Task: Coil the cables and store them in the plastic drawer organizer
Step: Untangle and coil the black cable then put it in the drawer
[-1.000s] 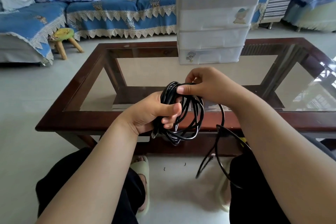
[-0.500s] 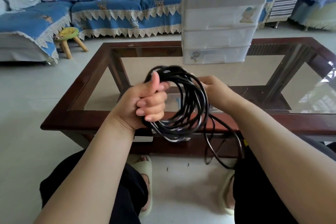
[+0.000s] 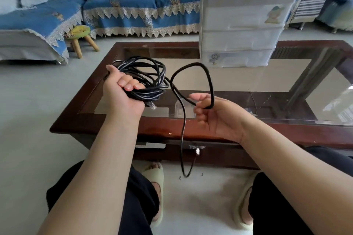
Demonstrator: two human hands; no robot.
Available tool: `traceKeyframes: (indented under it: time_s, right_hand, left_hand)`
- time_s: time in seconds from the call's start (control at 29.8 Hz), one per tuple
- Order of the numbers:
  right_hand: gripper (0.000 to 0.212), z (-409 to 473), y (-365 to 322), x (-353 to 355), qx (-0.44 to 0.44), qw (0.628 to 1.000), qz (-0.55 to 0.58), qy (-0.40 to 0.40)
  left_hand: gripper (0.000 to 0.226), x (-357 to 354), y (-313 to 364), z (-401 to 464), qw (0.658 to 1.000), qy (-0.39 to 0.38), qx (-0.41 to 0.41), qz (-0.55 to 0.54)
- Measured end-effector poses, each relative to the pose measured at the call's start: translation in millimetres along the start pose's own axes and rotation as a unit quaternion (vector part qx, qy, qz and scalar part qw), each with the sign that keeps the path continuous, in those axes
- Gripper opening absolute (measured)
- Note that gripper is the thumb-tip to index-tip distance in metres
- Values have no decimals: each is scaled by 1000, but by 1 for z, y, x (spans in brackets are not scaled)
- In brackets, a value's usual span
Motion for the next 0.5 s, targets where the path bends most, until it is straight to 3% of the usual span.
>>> traceKeyframes:
  time_s: [0.13, 0.27, 0.44, 0.5]
  right_hand:
    - [26, 2, -9, 8, 12, 999, -10, 35]
    - [17, 2, -11, 10, -49, 973, 218, 47]
    - [11, 7, -27, 31, 61, 911, 387, 126]
    - [25, 7, -31, 41, 80, 913, 386, 108]
  left_hand:
    - [53, -4, 0, -4, 1000, -4, -19, 10]
    - [51, -11, 0, -11, 997, -26, -55, 47]
    - [56, -8, -5, -11, 997, 29, -75, 18]
    - [57, -6, -8, -10, 996, 52, -77, 8]
Point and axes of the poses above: each hand's wrist, its own z-axis towards the middle knuckle, its own x-axis out of the back of the hand, y = z × x, the point moved 2 cm from there along z, towards the middle knuckle, and after that the axes turned 15 degrees about -z, right-handed, at the moved point
